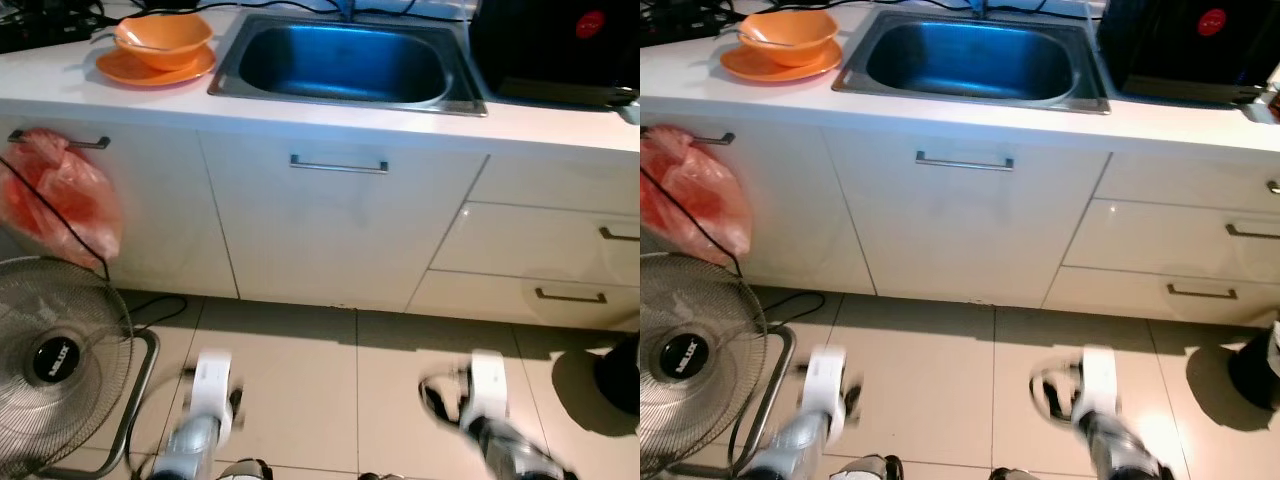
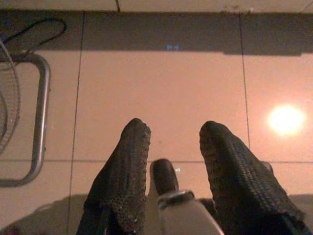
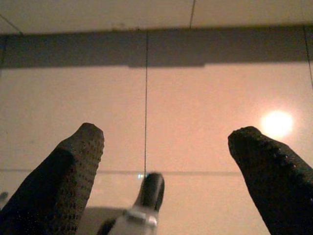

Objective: Kitchen organization

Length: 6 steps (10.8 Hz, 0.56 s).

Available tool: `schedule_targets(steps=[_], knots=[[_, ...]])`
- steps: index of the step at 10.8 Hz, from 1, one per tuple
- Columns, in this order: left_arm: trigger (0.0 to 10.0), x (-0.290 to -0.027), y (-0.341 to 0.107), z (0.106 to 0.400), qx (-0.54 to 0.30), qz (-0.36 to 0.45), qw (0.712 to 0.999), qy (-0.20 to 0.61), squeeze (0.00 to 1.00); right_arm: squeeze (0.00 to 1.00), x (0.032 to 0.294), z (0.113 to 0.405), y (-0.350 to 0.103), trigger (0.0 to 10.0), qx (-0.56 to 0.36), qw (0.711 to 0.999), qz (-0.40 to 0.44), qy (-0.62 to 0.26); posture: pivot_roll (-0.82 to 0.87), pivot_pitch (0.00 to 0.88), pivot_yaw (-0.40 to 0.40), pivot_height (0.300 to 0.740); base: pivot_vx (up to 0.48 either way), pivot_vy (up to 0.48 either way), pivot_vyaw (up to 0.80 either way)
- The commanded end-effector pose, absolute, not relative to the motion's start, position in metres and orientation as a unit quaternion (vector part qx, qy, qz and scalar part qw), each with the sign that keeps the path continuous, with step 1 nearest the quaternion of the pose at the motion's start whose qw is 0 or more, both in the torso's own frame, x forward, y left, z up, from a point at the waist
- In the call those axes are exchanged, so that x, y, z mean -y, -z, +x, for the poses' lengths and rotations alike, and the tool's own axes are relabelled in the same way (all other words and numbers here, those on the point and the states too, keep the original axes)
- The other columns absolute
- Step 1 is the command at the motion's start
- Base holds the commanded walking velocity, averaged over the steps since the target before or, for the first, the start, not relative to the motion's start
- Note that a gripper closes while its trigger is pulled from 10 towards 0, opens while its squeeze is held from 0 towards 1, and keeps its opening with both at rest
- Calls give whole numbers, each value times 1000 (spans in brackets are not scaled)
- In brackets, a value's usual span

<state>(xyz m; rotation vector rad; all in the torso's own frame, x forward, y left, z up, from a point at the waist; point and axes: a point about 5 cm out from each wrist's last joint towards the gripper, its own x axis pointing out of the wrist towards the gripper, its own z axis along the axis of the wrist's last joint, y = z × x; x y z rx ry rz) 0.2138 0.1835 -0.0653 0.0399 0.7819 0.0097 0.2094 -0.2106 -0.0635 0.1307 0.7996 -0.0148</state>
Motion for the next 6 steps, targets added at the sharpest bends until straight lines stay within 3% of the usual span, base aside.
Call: schedule_targets(steps=[1,3,6], knots=[[10000,-188,74,198,-410,21,912,-17,0,0,211,194,73,10000,-418,906,63,11,42,108,-50,740,0,0,0],[10000,-193,84,179,-441,22,897,-27,0,0,211,175,82,10000,-444,893,68,17,41,116,-51,740,0,0,0],[10000,-195,85,176,-446,25,894,-29,0,0,211,174,82,10000,-443,893,71,22,39,121,-52,740,0,0,0]])
